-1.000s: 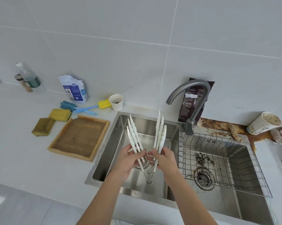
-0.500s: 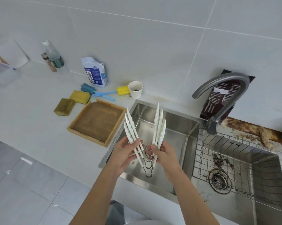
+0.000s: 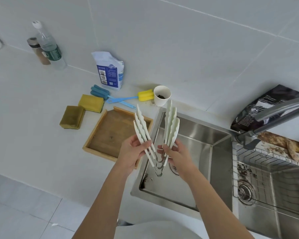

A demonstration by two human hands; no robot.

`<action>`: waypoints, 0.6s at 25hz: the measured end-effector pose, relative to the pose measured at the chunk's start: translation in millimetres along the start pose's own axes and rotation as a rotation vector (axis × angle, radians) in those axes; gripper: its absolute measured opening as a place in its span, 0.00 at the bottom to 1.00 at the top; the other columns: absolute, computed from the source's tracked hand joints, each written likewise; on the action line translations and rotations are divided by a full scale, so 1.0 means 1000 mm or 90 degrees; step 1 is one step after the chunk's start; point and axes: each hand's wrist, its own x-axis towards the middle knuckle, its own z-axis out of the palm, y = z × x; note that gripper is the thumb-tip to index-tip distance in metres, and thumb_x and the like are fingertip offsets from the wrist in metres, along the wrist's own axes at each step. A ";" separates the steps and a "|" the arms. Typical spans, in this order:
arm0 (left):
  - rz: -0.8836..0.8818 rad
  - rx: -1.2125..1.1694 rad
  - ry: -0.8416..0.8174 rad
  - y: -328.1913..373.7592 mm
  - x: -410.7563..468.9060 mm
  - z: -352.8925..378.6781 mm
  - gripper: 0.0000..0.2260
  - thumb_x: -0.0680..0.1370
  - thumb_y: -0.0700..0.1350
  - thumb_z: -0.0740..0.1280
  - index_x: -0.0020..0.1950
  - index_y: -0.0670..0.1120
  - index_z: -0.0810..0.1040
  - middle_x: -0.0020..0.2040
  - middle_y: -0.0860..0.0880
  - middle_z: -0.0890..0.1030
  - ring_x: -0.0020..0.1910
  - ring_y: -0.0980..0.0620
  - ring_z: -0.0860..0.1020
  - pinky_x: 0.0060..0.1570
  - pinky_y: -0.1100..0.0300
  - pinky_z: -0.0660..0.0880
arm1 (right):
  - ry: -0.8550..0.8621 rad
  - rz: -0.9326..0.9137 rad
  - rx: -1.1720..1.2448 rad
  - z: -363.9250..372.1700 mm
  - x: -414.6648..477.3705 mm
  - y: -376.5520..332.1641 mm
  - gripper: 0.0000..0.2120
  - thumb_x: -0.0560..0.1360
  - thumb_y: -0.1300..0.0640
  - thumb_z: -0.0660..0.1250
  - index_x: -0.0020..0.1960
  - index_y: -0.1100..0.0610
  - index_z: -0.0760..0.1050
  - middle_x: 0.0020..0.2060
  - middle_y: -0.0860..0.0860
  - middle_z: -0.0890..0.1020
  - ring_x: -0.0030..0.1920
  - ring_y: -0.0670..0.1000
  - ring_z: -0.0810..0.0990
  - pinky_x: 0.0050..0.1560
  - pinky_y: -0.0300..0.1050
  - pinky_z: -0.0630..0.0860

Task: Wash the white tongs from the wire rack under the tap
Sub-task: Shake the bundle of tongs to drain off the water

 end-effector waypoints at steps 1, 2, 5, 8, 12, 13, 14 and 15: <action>0.005 0.012 0.007 0.006 0.005 -0.009 0.14 0.73 0.33 0.73 0.58 0.40 0.80 0.52 0.43 0.85 0.54 0.44 0.83 0.53 0.50 0.80 | -0.002 0.004 0.002 0.011 0.006 -0.003 0.11 0.79 0.62 0.67 0.60 0.56 0.74 0.47 0.55 0.87 0.52 0.57 0.85 0.56 0.57 0.80; 0.012 0.020 0.013 0.010 0.010 -0.020 0.14 0.73 0.33 0.73 0.58 0.41 0.80 0.52 0.43 0.86 0.53 0.44 0.83 0.53 0.50 0.80 | -0.004 0.010 0.005 0.023 0.012 -0.006 0.12 0.79 0.63 0.67 0.61 0.57 0.74 0.48 0.56 0.87 0.52 0.57 0.85 0.56 0.57 0.81; 0.038 0.036 0.031 0.020 0.022 -0.047 0.14 0.73 0.35 0.74 0.57 0.43 0.81 0.52 0.44 0.86 0.53 0.44 0.83 0.52 0.51 0.80 | -0.009 0.025 -0.002 0.052 0.027 -0.015 0.12 0.79 0.63 0.66 0.62 0.58 0.75 0.51 0.59 0.85 0.53 0.58 0.85 0.54 0.53 0.82; 0.075 0.054 0.052 0.028 0.032 -0.067 0.16 0.72 0.34 0.74 0.58 0.46 0.80 0.52 0.45 0.85 0.53 0.46 0.83 0.54 0.48 0.80 | -0.009 0.016 -0.043 0.077 0.041 -0.024 0.09 0.79 0.62 0.66 0.57 0.54 0.77 0.52 0.59 0.84 0.55 0.57 0.83 0.55 0.50 0.82; 0.100 0.081 0.095 0.034 0.050 -0.088 0.17 0.71 0.34 0.75 0.57 0.48 0.80 0.51 0.46 0.86 0.53 0.47 0.83 0.56 0.46 0.79 | 0.013 0.023 -0.090 0.105 0.065 -0.025 0.09 0.79 0.63 0.66 0.58 0.58 0.77 0.49 0.58 0.84 0.51 0.57 0.82 0.60 0.59 0.78; 0.096 0.090 0.107 0.033 0.054 -0.093 0.16 0.71 0.35 0.75 0.57 0.48 0.80 0.51 0.47 0.86 0.52 0.47 0.83 0.57 0.45 0.79 | 0.018 0.027 -0.103 0.110 0.071 -0.022 0.09 0.79 0.64 0.66 0.59 0.60 0.77 0.49 0.59 0.83 0.51 0.57 0.82 0.61 0.60 0.77; 0.085 0.099 0.119 0.031 0.058 -0.097 0.16 0.71 0.35 0.75 0.57 0.47 0.80 0.51 0.47 0.86 0.52 0.48 0.83 0.57 0.44 0.78 | 0.024 0.031 -0.118 0.115 0.075 -0.019 0.10 0.79 0.64 0.66 0.60 0.61 0.77 0.50 0.59 0.83 0.52 0.58 0.82 0.61 0.61 0.77; 0.070 0.106 0.130 0.028 0.060 -0.101 0.17 0.71 0.35 0.75 0.57 0.47 0.80 0.51 0.47 0.86 0.53 0.48 0.83 0.58 0.44 0.78 | 0.029 0.036 -0.134 0.119 0.080 -0.014 0.10 0.79 0.64 0.66 0.60 0.61 0.77 0.52 0.60 0.83 0.54 0.59 0.82 0.62 0.59 0.77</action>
